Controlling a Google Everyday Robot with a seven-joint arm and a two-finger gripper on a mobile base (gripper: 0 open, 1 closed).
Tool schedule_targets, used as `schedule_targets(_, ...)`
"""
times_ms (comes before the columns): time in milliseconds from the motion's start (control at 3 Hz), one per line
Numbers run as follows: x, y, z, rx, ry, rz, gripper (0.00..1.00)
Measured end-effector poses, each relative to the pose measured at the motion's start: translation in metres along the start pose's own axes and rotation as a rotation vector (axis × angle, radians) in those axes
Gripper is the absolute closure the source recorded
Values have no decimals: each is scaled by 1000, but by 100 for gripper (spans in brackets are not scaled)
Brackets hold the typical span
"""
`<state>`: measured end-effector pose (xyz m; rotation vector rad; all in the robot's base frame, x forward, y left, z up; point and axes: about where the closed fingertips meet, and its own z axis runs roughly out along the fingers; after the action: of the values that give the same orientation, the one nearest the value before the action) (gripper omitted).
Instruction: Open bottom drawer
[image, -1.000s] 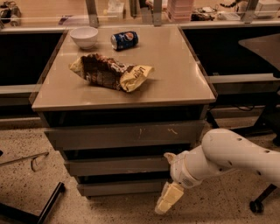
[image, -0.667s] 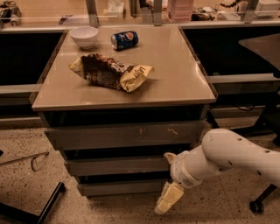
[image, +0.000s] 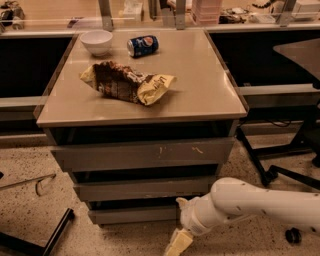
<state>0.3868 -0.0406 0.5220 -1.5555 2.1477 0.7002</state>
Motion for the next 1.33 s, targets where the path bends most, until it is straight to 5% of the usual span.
schedule_targets(333, 16, -4, 56, 2, -16, 43, 0)
schedule_targets(1000, 25, -15, 80, -12, -50, 58, 0)
schedule_targets(1333, 48, -35, 122, 37, -133, 78, 0)
